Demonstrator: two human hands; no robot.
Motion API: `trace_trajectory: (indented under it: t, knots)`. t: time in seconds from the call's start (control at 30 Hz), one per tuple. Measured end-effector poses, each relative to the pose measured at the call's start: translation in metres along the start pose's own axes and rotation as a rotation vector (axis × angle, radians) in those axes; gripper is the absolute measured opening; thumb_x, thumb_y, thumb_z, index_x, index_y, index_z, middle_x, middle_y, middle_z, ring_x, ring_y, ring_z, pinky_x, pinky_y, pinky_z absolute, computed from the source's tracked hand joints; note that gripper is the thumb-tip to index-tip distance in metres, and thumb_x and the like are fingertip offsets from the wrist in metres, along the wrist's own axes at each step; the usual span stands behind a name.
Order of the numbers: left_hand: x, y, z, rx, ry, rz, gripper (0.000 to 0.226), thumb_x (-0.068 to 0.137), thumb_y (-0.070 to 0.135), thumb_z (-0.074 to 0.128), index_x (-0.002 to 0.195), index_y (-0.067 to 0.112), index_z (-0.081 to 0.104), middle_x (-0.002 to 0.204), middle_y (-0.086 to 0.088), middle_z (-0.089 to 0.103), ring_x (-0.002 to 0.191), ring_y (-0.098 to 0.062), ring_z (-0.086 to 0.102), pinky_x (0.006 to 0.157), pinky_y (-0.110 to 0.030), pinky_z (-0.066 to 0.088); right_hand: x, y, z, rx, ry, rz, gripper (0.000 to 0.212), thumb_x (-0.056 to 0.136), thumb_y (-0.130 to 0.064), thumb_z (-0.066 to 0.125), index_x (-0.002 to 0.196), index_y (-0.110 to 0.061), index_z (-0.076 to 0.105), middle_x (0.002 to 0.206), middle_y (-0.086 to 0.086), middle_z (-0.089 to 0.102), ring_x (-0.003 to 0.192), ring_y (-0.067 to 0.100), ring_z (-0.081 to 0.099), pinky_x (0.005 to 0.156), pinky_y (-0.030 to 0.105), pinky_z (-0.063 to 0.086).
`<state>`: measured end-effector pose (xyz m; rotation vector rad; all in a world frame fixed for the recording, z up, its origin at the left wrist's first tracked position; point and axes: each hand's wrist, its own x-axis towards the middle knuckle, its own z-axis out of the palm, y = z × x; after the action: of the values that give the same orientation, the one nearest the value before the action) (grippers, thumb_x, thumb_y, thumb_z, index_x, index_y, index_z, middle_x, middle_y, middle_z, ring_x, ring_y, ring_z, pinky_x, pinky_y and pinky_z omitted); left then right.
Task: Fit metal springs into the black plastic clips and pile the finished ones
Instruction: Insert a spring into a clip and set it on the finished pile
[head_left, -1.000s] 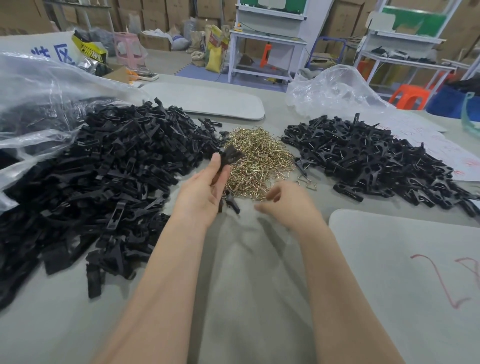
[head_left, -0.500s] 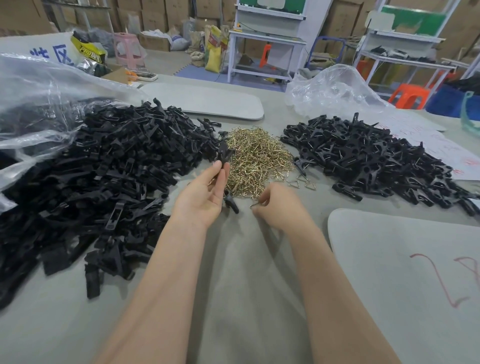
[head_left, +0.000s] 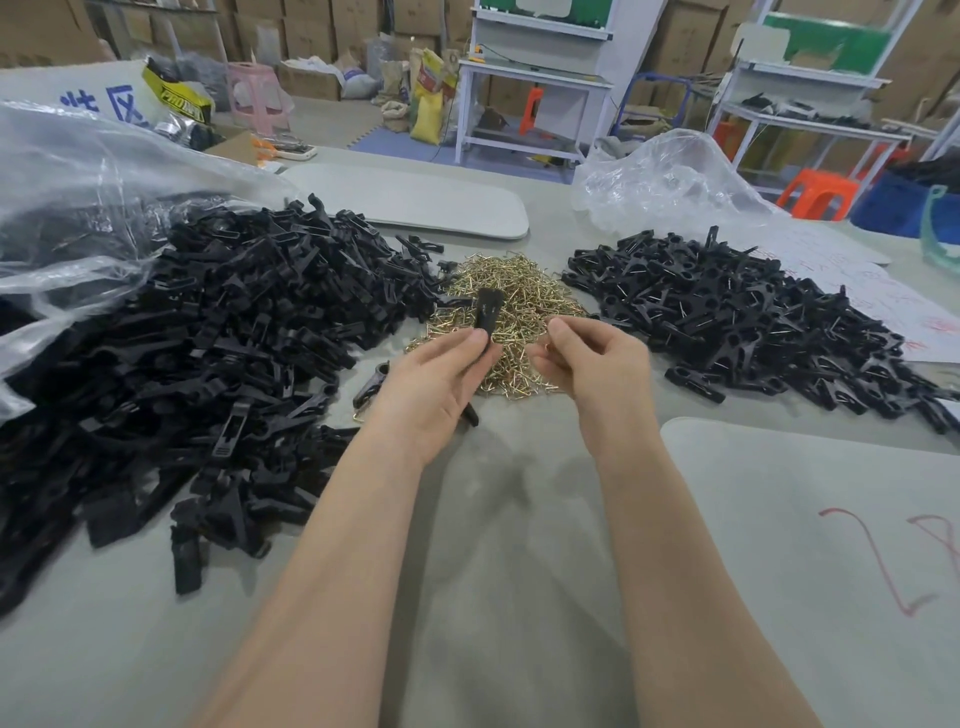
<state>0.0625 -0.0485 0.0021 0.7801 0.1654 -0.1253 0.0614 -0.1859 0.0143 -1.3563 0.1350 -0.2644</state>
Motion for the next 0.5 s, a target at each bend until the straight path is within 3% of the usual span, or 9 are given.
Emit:
trace_trajectory:
  t: [0.13, 0.2, 0.3, 0.5]
  knots:
    - [-0.001, -0.009, 0.001, 0.869, 0.103, 0.329, 0.015, 0.084, 0.018, 0.072, 0.094, 0.018, 0.06, 0.084, 0.009, 0.069, 0.078, -0.002, 0.065, 0.066, -0.005, 0.045, 0.002, -0.003, 0.001, 0.118, 0.049, 0.044, 0.009, 0.091, -0.005, 0.06, 0.083, -0.009, 0.06, 0.069, 0.001, 0.068, 0.067, 0.012, 0.068, 0.065, 0.018, 0.056]
    - [-0.002, -0.012, 0.0, 1.122, 0.111, 0.453, 0.018, 0.084, 0.02, 0.071, 0.093, 0.024, 0.056, 0.089, 0.009, 0.066, 0.08, -0.004, 0.062, 0.07, -0.013, 0.047, 0.004, -0.003, -0.002, -0.002, 0.095, -0.021, 0.013, 0.089, -0.01, 0.064, 0.079, -0.018, 0.061, 0.071, -0.005, 0.062, 0.067, 0.005, 0.058, 0.064, 0.016, 0.05]
    - [-0.002, -0.018, -0.001, 1.304, 0.084, 0.584, 0.016, 0.086, 0.016, 0.068, 0.094, 0.023, 0.056, 0.094, 0.005, 0.068, 0.088, -0.015, 0.064, 0.08, -0.031, 0.05, 0.004, -0.002, -0.003, -0.084, 0.122, -0.068, 0.015, 0.086, -0.014, 0.069, 0.075, -0.023, 0.063, 0.067, -0.01, 0.057, 0.062, 0.0, 0.05, 0.06, 0.013, 0.042]
    - [-0.001, -0.022, -0.003, 1.412, 0.103, 0.752, 0.017, 0.085, 0.016, 0.068, 0.1, 0.018, 0.061, 0.095, 0.004, 0.067, 0.091, -0.019, 0.062, 0.079, -0.034, 0.048, 0.002, 0.005, 0.005, -0.244, 0.119, -0.157, 0.019, 0.083, -0.012, 0.07, 0.07, -0.023, 0.065, 0.065, -0.007, 0.06, 0.059, -0.001, 0.051, 0.057, 0.008, 0.041]
